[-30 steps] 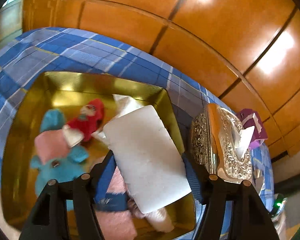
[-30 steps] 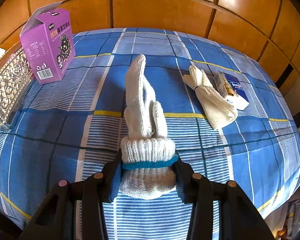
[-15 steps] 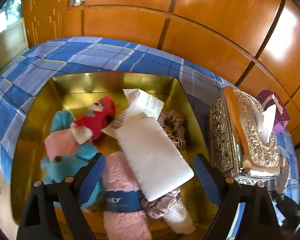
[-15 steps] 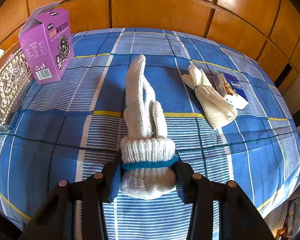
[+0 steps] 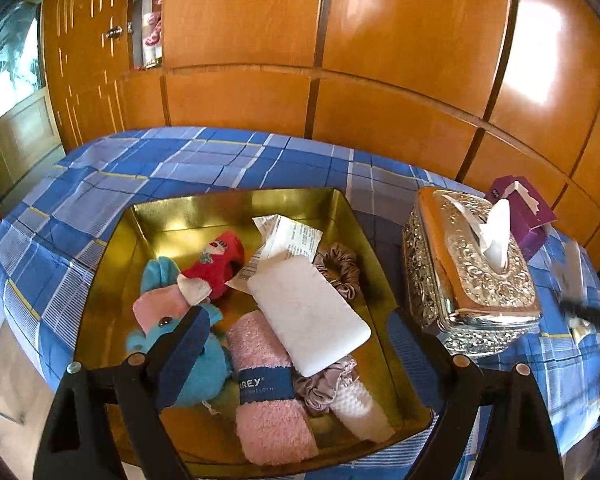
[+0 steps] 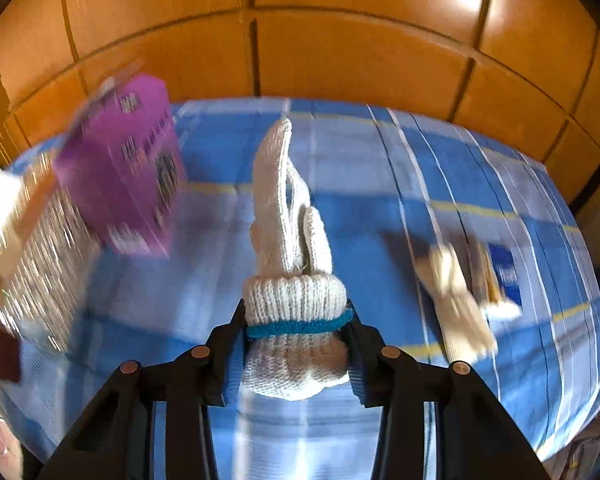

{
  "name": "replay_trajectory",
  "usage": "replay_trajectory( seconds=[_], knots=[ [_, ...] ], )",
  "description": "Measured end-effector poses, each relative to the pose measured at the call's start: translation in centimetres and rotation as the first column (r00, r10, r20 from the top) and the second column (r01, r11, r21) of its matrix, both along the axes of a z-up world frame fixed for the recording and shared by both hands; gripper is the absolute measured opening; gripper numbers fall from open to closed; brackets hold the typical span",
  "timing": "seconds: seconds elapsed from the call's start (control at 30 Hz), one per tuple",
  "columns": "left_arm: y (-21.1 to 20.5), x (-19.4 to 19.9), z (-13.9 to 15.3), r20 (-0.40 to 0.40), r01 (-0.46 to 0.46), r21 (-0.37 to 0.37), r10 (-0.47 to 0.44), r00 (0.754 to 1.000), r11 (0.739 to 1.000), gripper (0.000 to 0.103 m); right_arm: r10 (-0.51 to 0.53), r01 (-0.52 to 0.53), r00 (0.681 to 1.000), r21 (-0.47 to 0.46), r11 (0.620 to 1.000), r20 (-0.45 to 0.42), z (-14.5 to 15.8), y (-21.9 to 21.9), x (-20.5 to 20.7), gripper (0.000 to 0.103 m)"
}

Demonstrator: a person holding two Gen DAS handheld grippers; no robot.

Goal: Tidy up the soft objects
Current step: 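Carry the white sock over the gold tray and lower it with the right tool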

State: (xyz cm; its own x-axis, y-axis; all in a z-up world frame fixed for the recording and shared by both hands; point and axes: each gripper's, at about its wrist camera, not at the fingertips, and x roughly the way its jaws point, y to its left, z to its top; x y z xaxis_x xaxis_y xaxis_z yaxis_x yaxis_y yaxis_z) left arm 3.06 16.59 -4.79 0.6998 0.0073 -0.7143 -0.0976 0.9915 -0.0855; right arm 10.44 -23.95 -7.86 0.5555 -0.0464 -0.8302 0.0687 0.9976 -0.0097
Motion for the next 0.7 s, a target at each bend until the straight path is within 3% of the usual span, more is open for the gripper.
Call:
replay_trajectory(
  seconds=[0.23, 0.4, 0.47, 0.57, 0.7],
  knots=[
    [-0.4, -1.0, 0.6, 0.03, 0.021, 0.029, -0.022, 0.999, 0.999, 0.091, 0.029, -0.03, 0.998, 0.021, 0.999, 0.062, 5.4, 1.6, 5.8, 0.042],
    [-0.5, -1.3, 0.7, 0.038, 0.03, 0.041, -0.032, 0.999, 0.999, 0.091, 0.116, -0.12, 0.986, 0.022, 0.993, 0.119, 9.1, 4.7, 8.7, 0.042],
    [-0.6, -1.4, 0.7, 0.04, 0.031, 0.048, -0.033, 0.999, 0.998, 0.091, 0.184, -0.19, 0.97, 0.026, 0.981, 0.16, 10.5, 6.4, 8.8, 0.042],
    [-0.6, -1.5, 0.6, 0.039, 0.03, 0.05, -0.032, 0.999, 0.998, 0.091, 0.329, -0.337, 0.917, -0.003, 0.942, 0.227, 12.5, 10.2, 8.4, 0.042],
    [-0.4, -1.6, 0.5, 0.039, 0.024, 0.048, -0.025, 0.999, 0.999, 0.091, 0.459, -0.472, 0.851, -0.011, 0.882, 0.254, 13.6, 14.5, 7.2, 0.042]
  ],
)
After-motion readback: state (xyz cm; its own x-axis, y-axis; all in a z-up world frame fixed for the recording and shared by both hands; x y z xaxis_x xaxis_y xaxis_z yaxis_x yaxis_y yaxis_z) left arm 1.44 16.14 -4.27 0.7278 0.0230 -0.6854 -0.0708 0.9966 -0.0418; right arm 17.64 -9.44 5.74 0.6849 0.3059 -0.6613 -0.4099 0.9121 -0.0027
